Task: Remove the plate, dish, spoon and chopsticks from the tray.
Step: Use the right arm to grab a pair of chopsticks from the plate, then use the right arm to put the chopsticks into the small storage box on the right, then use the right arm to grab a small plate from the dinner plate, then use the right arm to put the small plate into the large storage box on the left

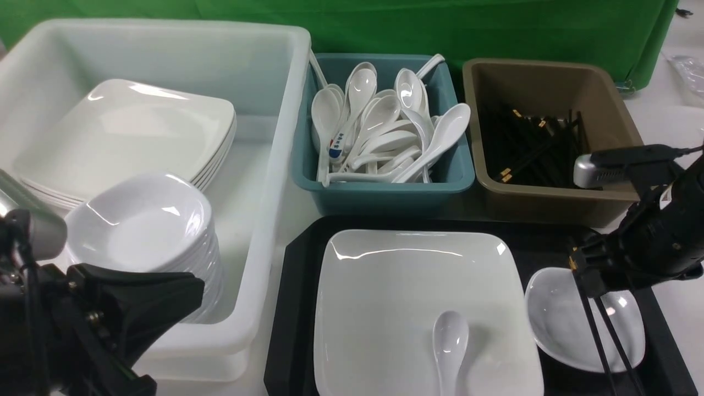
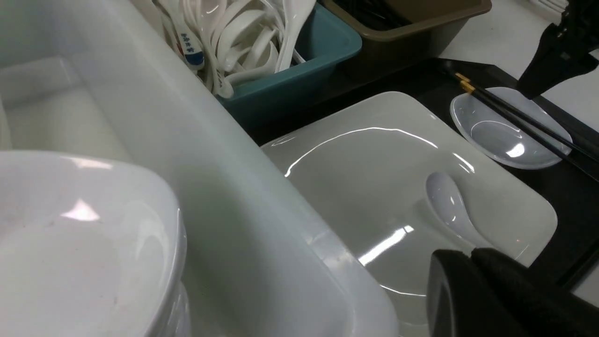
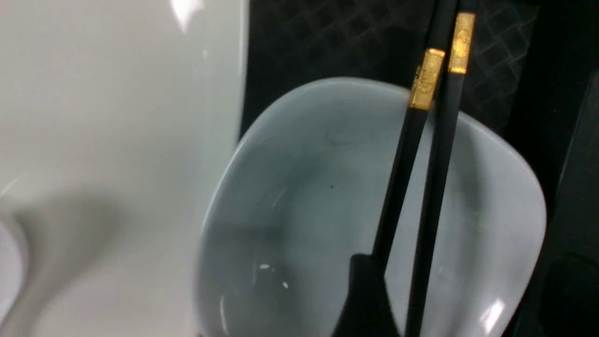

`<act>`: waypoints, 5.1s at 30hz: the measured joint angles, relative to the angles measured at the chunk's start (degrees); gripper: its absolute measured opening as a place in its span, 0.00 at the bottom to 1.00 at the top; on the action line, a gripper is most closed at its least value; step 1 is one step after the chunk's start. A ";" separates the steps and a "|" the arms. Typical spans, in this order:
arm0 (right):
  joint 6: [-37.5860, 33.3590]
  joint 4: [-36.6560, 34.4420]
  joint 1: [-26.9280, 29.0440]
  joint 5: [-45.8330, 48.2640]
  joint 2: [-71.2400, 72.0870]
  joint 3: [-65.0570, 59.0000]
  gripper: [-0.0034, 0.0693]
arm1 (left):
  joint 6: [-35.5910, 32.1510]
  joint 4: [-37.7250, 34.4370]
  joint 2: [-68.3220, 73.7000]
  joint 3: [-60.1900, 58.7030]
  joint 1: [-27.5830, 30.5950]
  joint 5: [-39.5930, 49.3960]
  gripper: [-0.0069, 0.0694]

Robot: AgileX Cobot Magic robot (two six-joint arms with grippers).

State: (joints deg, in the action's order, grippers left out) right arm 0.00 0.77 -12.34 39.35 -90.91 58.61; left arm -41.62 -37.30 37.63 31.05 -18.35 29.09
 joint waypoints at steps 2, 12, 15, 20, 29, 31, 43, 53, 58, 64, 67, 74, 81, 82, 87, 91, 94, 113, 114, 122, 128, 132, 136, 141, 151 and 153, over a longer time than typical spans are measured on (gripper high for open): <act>0.00 -0.06 0.16 -0.61 -2.00 0.00 0.75 | -0.18 0.00 0.00 0.00 0.00 0.18 0.11; -0.60 -0.77 0.16 -3.16 -10.18 0.01 0.74 | -0.45 0.00 0.00 0.00 0.00 0.14 0.11; -1.09 -0.77 0.16 -3.31 -10.81 0.01 0.63 | -0.45 0.00 0.00 0.00 0.00 0.14 0.11; -2.54 -0.77 0.16 -2.77 -11.00 0.06 0.33 | -0.45 0.02 0.00 0.00 0.00 0.14 0.11; -9.24 -3.23 -0.35 4.08 -4.72 0.73 0.21 | -0.84 -0.03 0.00 0.00 0.00 -1.43 0.11; -11.98 -6.14 -1.13 4.81 -1.66 2.04 0.21 | -0.89 -0.08 0.00 0.00 0.00 -2.76 0.11; -14.35 -16.91 3.32 -5.60 -11.09 34.03 0.21 | -0.89 -0.23 0.00 0.00 0.00 -8.66 0.11; -3.50 -17.16 8.98 -3.18 -36.79 63.00 0.25 | -1.53 -0.28 0.00 0.00 0.00 -8.66 0.11; -1.94 -14.56 9.29 1.40 -38.01 64.05 0.64 | -2.42 -0.28 0.00 0.00 0.00 -8.66 0.11; -3.94 -13.49 9.24 10.03 -33.11 64.12 0.72 | -3.01 -0.28 0.00 0.00 0.00 -8.66 0.11; -6.86 -12.16 8.93 15.72 -29.49 64.12 0.55 | -3.01 -0.28 0.00 0.00 0.00 -8.66 0.11; -13.11 4.04 -1.29 25.31 -12.48 48.19 0.32 | -3.01 -0.28 0.00 0.00 0.00 -6.67 0.11; -17.74 6.71 -10.51 23.26 1.47 17.68 0.44 | -3.01 -0.24 0.00 0.00 0.00 -5.34 0.11; -18.66 6.92 -11.59 20.19 3.57 11.18 0.48 | -3.01 -0.24 0.00 0.00 0.00 -5.06 0.11; -20.33 7.06 -12.81 9.62 5.23 -2.74 0.64 | -3.01 -1.13 0.00 0.00 0.00 -4.11 0.11; -20.51 6.83 -12.95 4.66 4.29 -8.34 0.74 | -3.03 -1.43 0.00 0.00 0.00 -4.11 0.11; -21.25 6.83 -12.95 1.34 2.66 -10.34 0.75 | -3.07 -1.49 0.00 0.00 0.00 -3.98 0.11; -28.74 10.15 -13.05 -10.57 -4.55 -10.71 0.36 | -3.20 -1.50 0.00 0.00 0.00 -3.81 0.11; -28.82 10.27 -13.05 -10.74 -4.56 -10.55 0.35 | -3.20 -1.50 0.00 0.00 0.00 -3.82 0.11; -25.76 10.99 -16.43 -1.52 1.11 -8.29 0.19 | -3.20 -1.45 -0.69 0.00 0.00 -2.69 0.11; -18.12 10.28 -22.53 11.33 11.74 0.81 0.13 | -3.14 0.80 -0.73 0.07 0.00 -1.29 0.11; -16.55 10.57 -29.71 14.03 13.26 10.20 0.12 | 3.74 8.59 -0.84 3.40 0.00 3.42 0.11; -17.18 10.51 -39.91 11.15 8.49 21.34 0.12 | 21.14 25.29 -2.18 10.84 0.00 12.32 0.11; -20.16 10.05 -47.99 8.41 -5.89 38.33 0.12 | 38.33 45.68 -8.29 17.34 0.00 27.35 0.11; -22.29 8.56 -50.67 8.25 -34.17 70.69 0.12 | 43.18 54.44 -19.64 18.35 0.00 39.09 0.11; -22.43 7.92 -50.67 8.12 -37.34 74.27 0.12 | 43.07 54.44 -19.69 18.35 0.00 39.66 0.11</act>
State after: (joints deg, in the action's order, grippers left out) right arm -22.43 8.69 -63.00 47.47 -128.25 132.88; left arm 1.45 17.14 17.94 49.40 -18.35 68.75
